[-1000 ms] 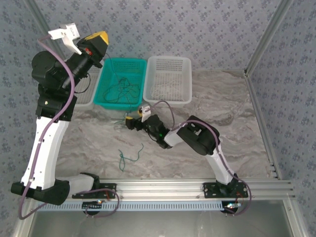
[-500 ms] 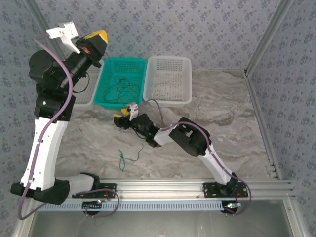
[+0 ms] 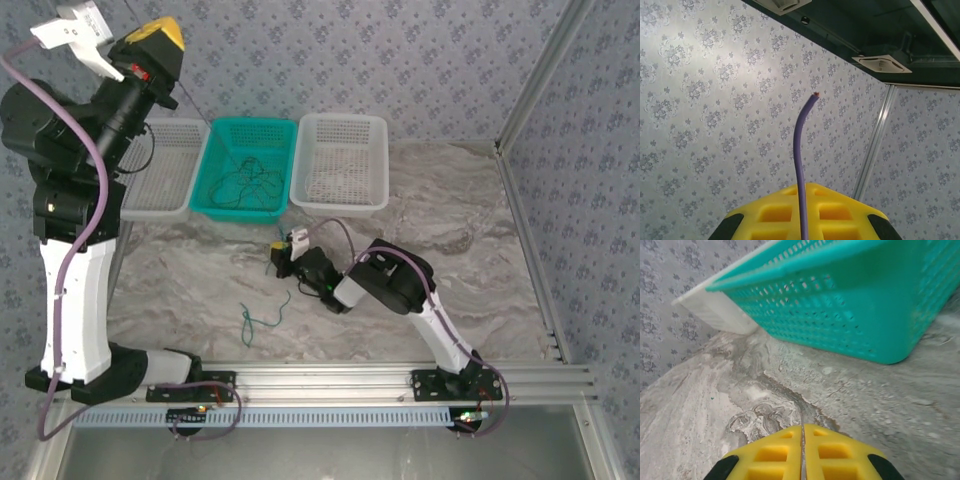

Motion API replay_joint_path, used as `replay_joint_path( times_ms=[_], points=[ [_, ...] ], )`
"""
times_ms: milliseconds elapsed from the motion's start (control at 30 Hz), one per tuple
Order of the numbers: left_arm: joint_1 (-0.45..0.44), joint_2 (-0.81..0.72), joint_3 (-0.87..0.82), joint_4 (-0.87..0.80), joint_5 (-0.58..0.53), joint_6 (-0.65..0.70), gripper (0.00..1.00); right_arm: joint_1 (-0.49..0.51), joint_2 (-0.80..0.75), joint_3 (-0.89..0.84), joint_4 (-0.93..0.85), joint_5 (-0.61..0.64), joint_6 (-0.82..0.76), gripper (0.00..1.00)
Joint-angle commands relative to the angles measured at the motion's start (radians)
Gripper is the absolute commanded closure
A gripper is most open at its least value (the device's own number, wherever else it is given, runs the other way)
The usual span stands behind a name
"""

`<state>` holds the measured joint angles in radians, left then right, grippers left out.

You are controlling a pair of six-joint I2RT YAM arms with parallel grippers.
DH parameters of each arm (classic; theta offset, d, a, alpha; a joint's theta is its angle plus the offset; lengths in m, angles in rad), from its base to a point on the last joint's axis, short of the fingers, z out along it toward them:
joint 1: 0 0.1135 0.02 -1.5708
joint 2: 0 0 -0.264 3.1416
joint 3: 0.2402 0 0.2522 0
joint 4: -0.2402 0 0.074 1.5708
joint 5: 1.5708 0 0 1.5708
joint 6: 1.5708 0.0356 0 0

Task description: Untangle the cables

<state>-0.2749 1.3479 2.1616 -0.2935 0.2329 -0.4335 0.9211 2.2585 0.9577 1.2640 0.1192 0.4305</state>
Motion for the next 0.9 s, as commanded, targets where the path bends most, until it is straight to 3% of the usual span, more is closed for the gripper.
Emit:
replay_joint_path(
  times_ms=[0, 233, 333, 633, 800, 867],
  points=[
    [0.007, 0.031, 0.138, 0.044, -0.049, 0.039, 1.00, -0.028, -0.035, -0.091, -0.004, 0.046, 0.014, 0.99],
    [0.016, 0.180, 0.467, -0.066, -0.143, 0.184, 1.00, -0.049, -0.143, -0.232, -0.053, 0.091, 0.003, 1.00],
    [0.029, 0.239, 0.584, -0.039, -0.185, 0.254, 1.00, -0.067, -0.160, -0.269, -0.051, 0.090, 0.024, 1.00],
    [0.118, 0.260, 0.575, 0.057, -0.223, 0.307, 1.00, -0.121, -0.299, -0.470, -0.113, 0.141, 0.048, 1.00],
    [0.210, 0.240, 0.494, 0.034, -0.200, 0.231, 1.00, -0.129, -0.394, -0.602, -0.112, 0.185, 0.049, 1.00],
    [0.210, 0.229, 0.428, -0.026, -0.147, 0.184, 1.00, -0.116, -0.493, -0.602, -0.218, 0.174, 0.010, 1.00]
  ],
)
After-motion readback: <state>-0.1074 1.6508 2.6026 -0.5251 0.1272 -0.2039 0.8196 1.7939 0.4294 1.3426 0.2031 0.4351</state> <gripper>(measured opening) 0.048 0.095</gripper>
